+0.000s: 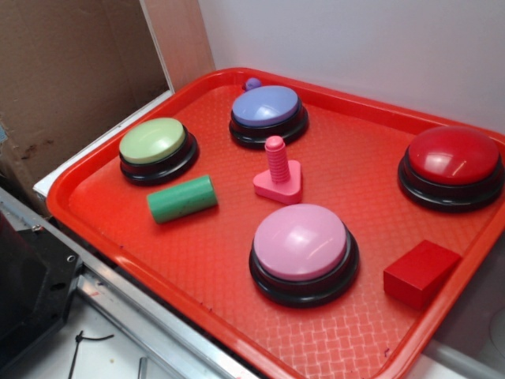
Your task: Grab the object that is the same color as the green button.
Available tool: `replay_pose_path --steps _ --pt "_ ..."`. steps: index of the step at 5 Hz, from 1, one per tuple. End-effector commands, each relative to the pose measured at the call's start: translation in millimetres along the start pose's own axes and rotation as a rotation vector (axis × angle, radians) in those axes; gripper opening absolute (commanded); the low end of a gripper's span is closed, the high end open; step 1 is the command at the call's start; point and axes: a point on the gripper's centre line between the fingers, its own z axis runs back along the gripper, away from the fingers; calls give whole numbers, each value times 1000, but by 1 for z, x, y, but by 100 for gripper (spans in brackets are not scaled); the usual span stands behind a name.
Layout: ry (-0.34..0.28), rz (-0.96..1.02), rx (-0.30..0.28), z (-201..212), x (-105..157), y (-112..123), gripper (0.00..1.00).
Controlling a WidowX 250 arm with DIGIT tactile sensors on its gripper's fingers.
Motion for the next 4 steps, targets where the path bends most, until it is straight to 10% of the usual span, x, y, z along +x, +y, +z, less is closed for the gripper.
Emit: replay_pose_path --steps 1,4 --pt "0 0 0 0 0 0 100" --pt "61 -351 -22 -20 8 -46 100"
